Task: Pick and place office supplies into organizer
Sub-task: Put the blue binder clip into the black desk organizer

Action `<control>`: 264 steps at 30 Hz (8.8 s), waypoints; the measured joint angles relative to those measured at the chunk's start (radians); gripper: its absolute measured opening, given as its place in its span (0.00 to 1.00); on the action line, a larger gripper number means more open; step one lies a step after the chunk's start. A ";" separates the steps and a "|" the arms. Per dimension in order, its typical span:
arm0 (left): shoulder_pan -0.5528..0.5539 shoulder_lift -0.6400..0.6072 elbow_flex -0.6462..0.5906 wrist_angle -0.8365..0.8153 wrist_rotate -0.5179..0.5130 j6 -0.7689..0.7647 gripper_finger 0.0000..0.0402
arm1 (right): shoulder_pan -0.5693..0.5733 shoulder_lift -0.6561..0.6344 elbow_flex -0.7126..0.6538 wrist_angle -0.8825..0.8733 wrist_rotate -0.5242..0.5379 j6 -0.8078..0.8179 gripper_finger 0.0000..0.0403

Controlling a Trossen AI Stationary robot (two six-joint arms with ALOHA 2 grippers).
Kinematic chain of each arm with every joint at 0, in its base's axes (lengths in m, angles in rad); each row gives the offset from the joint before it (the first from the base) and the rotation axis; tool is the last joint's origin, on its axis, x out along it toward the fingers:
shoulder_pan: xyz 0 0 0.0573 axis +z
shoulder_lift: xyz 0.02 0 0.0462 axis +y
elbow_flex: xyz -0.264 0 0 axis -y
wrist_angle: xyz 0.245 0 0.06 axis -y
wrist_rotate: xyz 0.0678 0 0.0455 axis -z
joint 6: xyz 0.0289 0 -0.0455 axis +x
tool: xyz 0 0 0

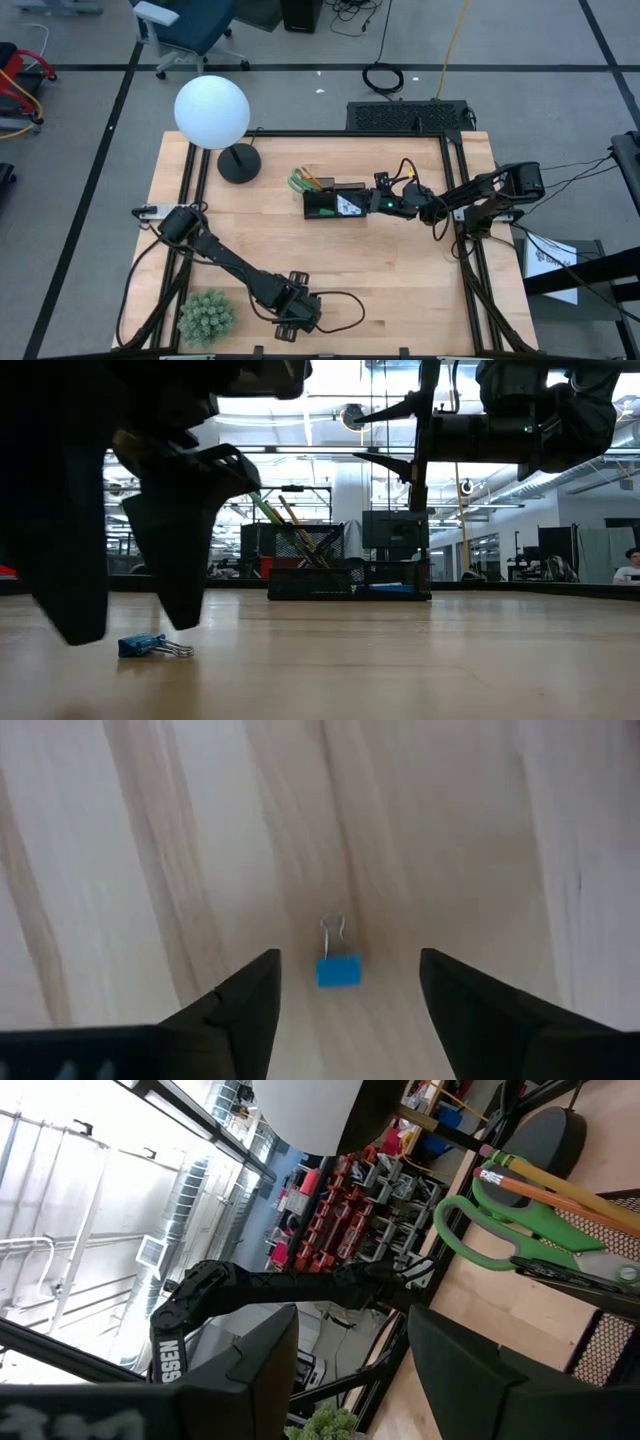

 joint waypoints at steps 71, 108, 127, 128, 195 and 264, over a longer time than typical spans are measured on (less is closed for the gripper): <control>0.018 0.032 -0.001 -0.018 -0.001 -0.116 0.34 | 0.000 0.000 0.000 -0.009 0.000 0.000 0.45; 0.024 0.020 0.002 -0.055 0.013 -0.147 0.02 | 0.000 0.000 0.000 -0.009 0.000 0.000 0.45; 0.049 -0.012 -0.002 -0.185 -0.008 -0.157 0.02 | 0.000 0.000 0.000 -0.010 0.000 0.000 0.45; 0.051 -0.013 -0.002 -0.187 -0.008 -0.160 0.03 | 0.000 0.000 0.000 -0.011 0.000 0.000 0.45; 0.387 -0.245 0.001 -0.301 -0.161 0.198 0.01 | -0.013 -0.415 -0.043 0.016 0.095 -0.494 0.45; 0.707 -0.245 0.001 -0.117 -0.017 0.556 0.16 | -0.013 -0.774 -0.045 -0.565 0.213 -0.486 0.45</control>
